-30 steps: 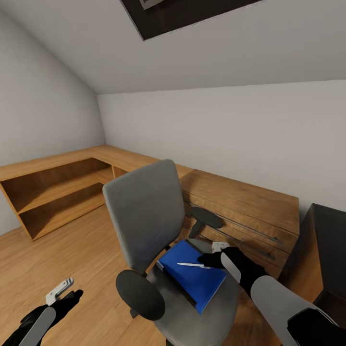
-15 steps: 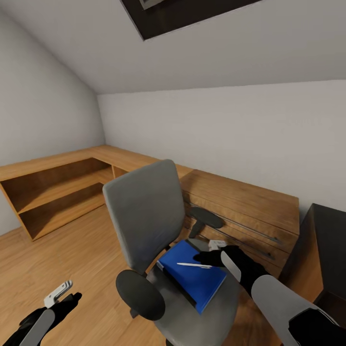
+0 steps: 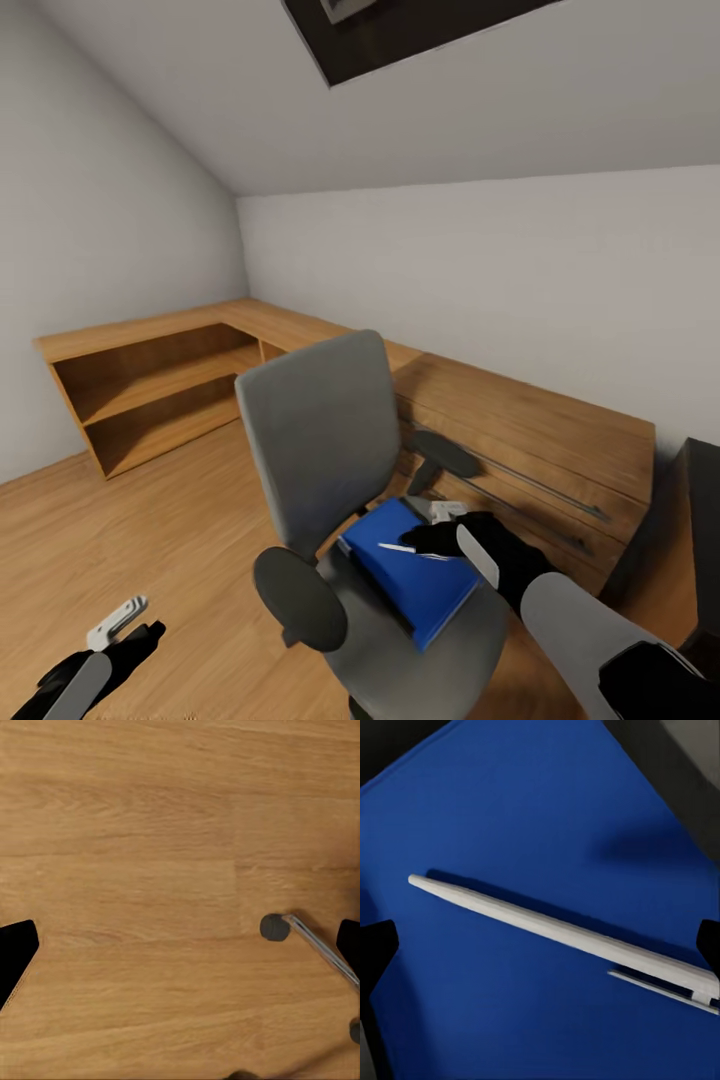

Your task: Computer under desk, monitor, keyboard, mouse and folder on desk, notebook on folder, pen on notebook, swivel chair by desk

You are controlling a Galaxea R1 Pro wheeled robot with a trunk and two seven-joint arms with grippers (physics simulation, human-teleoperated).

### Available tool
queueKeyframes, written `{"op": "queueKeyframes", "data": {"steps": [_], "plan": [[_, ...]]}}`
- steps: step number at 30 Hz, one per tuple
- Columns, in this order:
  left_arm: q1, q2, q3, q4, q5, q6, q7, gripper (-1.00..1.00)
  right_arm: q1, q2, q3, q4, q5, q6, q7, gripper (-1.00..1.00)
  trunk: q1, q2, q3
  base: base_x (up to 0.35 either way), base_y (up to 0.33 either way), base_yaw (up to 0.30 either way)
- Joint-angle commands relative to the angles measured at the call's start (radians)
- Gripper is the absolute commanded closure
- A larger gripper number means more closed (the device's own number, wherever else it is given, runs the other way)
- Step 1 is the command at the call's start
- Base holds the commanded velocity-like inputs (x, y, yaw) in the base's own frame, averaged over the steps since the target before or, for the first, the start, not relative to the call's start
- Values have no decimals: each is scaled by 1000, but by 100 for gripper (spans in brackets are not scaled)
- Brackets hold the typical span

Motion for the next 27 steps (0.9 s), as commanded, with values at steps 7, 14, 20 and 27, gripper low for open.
{"op": "queueKeyframes", "data": {"steps": [7, 14, 20, 27], "plan": [[-1, 1, 0, 1, 8, 3, 7, -100, 0, -1, 22, -2, 1, 3, 2, -100, 0, -1, -3, -1, -6, 94], [-1, 0, 0, 1, 9, 3, 7, -100, 0, -3, 24, -3, 2, 3, 2, -100, 0, -1, -3, -79, -153, 11], [-1, 0, 0, 2, 10, 3, 8, -100, 0, -3, 25, -3, 2, 2, 2, -100, 0, -1, -3, -6, -188, 192], [-1, 0, 0, 2, 10, 3, 11, -100, 0, -3, 25, -3, 2, 2, 2, -100, 0, -1, -3, -64, -267, 224]]}}
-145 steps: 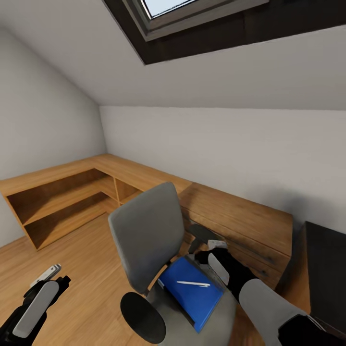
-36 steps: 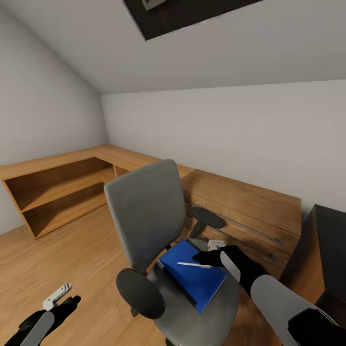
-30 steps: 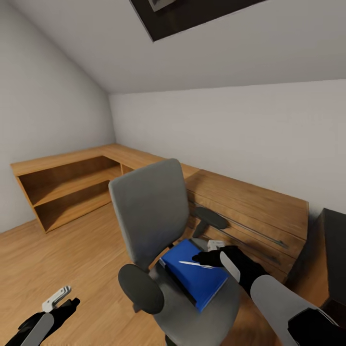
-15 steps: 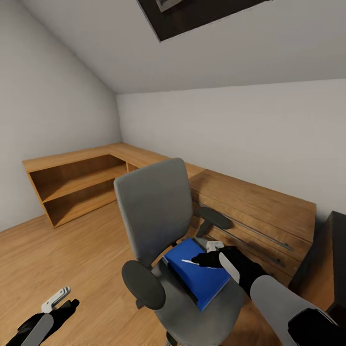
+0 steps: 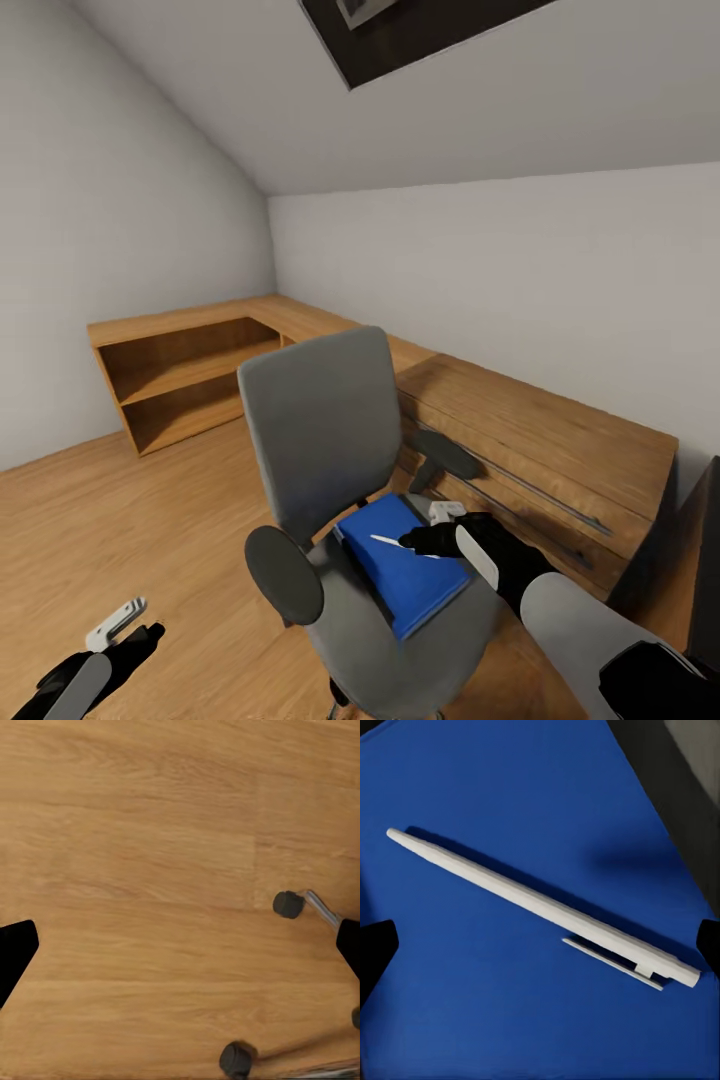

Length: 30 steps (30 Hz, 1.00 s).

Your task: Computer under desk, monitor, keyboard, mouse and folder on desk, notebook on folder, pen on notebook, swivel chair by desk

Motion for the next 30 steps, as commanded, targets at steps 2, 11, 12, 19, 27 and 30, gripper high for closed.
{"op": "queueKeyframes", "data": {"steps": [2, 11, 12, 19, 27, 30], "plan": [[0, 1, 0, -1, 9, 3, 8, -100, 0, -1, 4, -2, 2, 3, 3, -100, 0, 0, -1, -36, -148, 228], [0, 3, 3, 35, 10, -64, 10, -100, 0, -1, 4, -2, 2, 3, 5, -100, 0, 0, -1, -7, -35, 230], [0, 3, 3, 36, 10, -72, 10, -100, 0, -1, 4, -2, 2, 3, 5, -100, 0, 0, -1, -1, -49, 230], [0, 1, 2, 42, 10, -103, 9, -100, 0, -2, 5, -2, 2, 3, 6, -100, 0, 0, -1, 0, -82, 99], [0, 1, 2, 44, 12, -105, 9, -100, 0, 0, 10, -2, 0, 4, 6, -100, 0, 0, -1, 0, -152, 8], [0, 1, 2, 44, 12, -105, 8, -100, 0, -3, 9, -3, 3, 2, 7, -100, 0, 0, -1, 0, -187, 0]]}}
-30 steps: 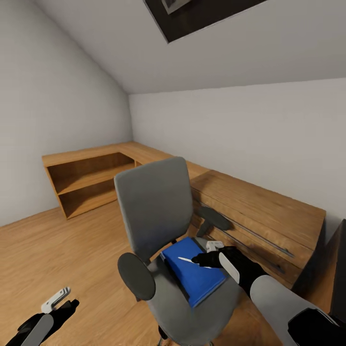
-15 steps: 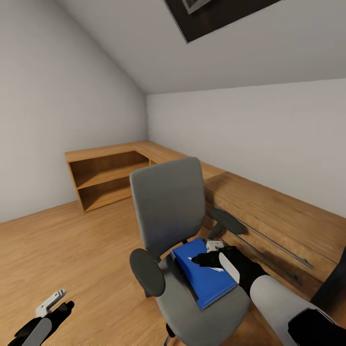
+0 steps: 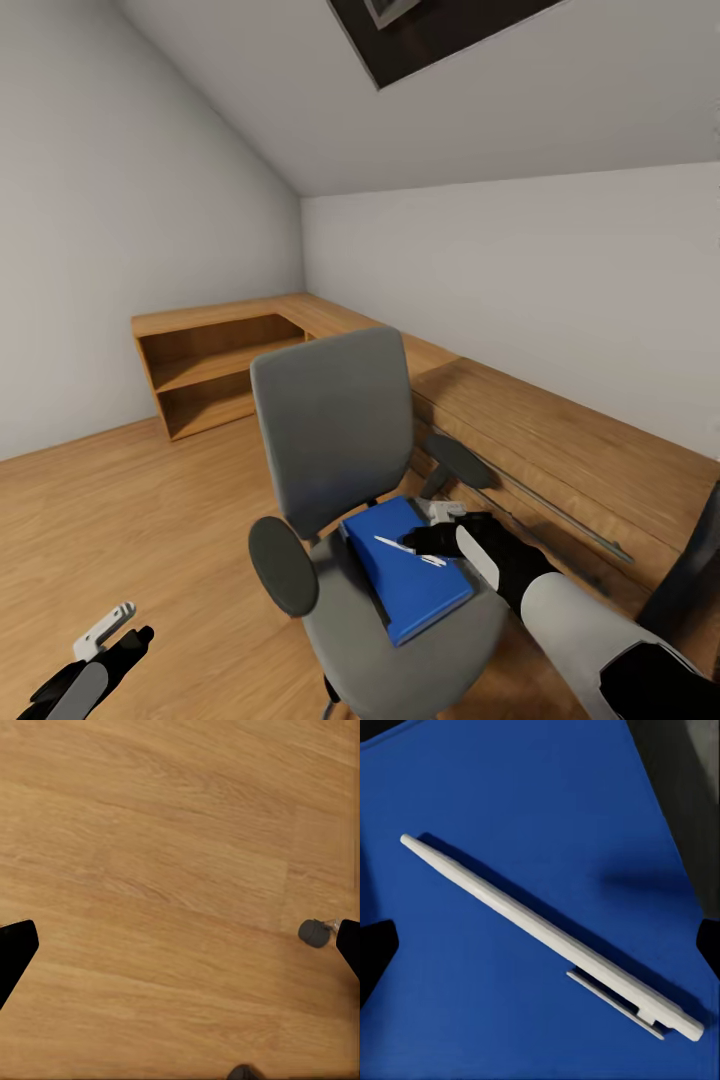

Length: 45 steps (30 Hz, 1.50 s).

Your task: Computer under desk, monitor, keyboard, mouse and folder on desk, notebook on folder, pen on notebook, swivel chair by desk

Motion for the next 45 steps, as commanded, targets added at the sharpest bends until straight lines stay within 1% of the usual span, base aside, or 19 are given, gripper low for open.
{"op": "queueKeyframes", "data": {"steps": [1, 2, 3, 4, 6, 10, 14, 27, 29, 31, 32, 33, 35, 37, 41, 45], "plan": [[0, 0, 0, -3, 7, 4, 6, -100, -1, -1, 4, -2, 2, 3, 3, -100, 0, 0, -1, 0, -190, 0], [0, 0, 0, -3, 7, 3, 6, -100, -2, -2, 4, -1, 8, 3, 2, -100, 0, 0, -1, 0, -190, 0], [0, 0, 0, -3, 7, 3, 6, -100, -4, -2, 3, -1, 27, 4, 1, -100, 0, 0, -1, 0, -182, 0], [0, 0, 0, -3, 7, 3, 6, -100, -7, -2, 3, 0, 36, 5, 1, -100, 0, 0, -1, 0, -166, 0], [0, 0, 0, -3, 7, 3, 6, -100, -36, -2, 1, 10, 76, 8, -2, -100, 0, 0, -1, 0, -93, 0], [0, 1, 0, -3, 7, 3, 6, -100, -70, -3, 0, 40, 103, 7, 0, -100, 0, 0, -1, 0, -36, 0], [0, 2, 1, -3, 7, 2, 6, -100, -78, -1, 2, 54, 110, 1, 4, -100, 0, 0, -1, 0, -10, 0], [0, 2, 1, -3, 7, 1, 6, -100, -80, 4, 5, 61, 108, -5, 21, -100, 0, 0, -1, 0, -1, 0], [0, 2, 1, -3, 7, 1, 6, -100, -80, 5, 7, 63, 108, -1, 36, -100, 0, 0, -1, 0, 0, 0], [0, 2, 1, -3, 7, 1, 6, -100, -80, 5, 10, 65, 108, 1, 69, -100, 0, 0, -1, 0, 0, 0], [0, -4, 7, -8, 9, 1, 4, -100, -79, 2, 16, 71, 114, 6, 74, -100, 0, 0, -1, 0, 0, 0], [0, -10, 13, -14, 8, 0, 6, -100, -79, 8, 21, 76, 120, 12, 68, -100, 0, 0, -1, 0, 0, 0], [0, -11, 24, -17, 8, 0, 6, -100, -79, 10, 22, 87, 131, 23, 65, -100, 0, 0, -1, 0, 0, 0], [0, -12, 24, -17, 8, 0, 6, -100, -79, 10, 22, 99, 142, 23, 63, -100, 0, 0, -1, 0, 0, 0], [0, -13, 24, -21, 8, 0, 6, -100, -78, 5, 29, 121, 125, 15, 57, -100, 0, 0, -1, 0, 0, 0], [0, -13, 25, -22, 9, 0, 6, -100, -77, 2, 32, 136, 136, 13, 56, -100, 0, 0, -1, 0, 0, 0]]}}
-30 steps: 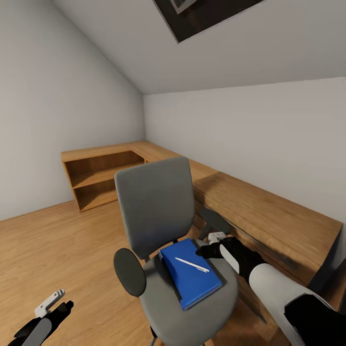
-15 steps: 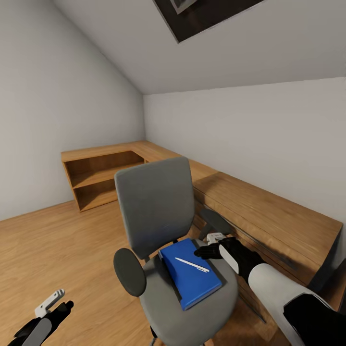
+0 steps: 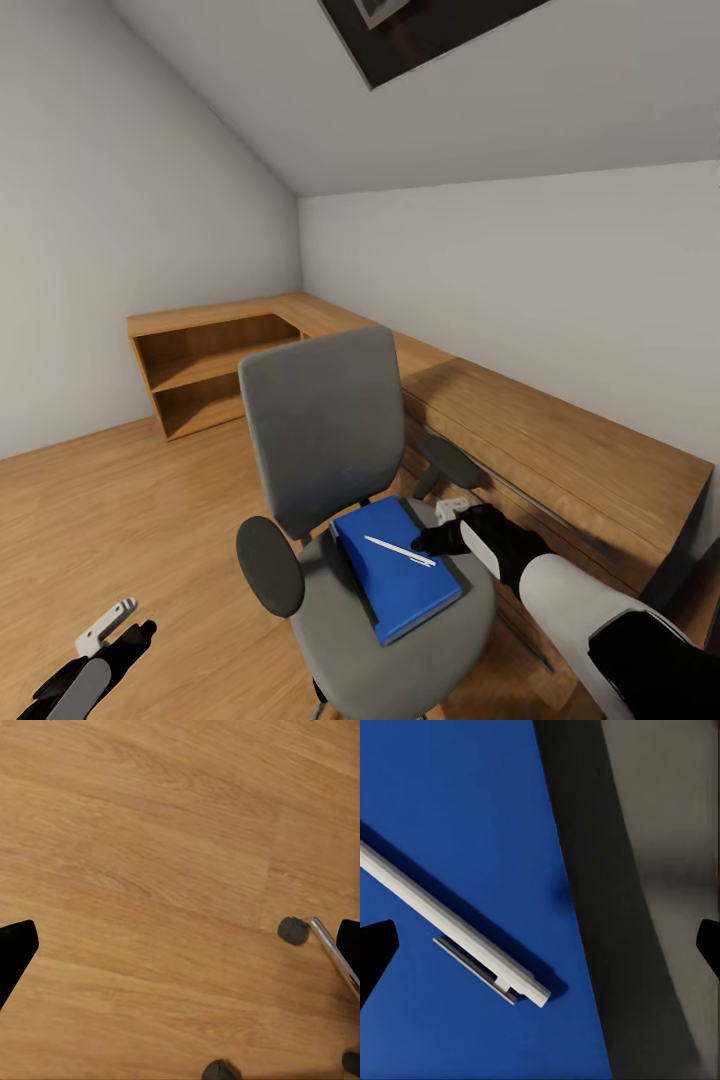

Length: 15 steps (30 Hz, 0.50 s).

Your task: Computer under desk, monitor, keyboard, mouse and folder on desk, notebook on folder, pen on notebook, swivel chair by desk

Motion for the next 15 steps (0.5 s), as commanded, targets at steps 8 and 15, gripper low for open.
{"op": "queueKeyframes", "data": {"steps": [8, 15], "plan": [[0, 0, 1, -3, 8, 4, 6, -100, 0, -2, 6, 0, 4, 4, 3, -100, 0, -1, -1, 0, 0, 0], [0, 0, 1, -3, 8, 4, 6, -100, 0, -2, 7, 0, 4, 4, 4, -100, 0, -1, -1, 0, 0, 0]]}}
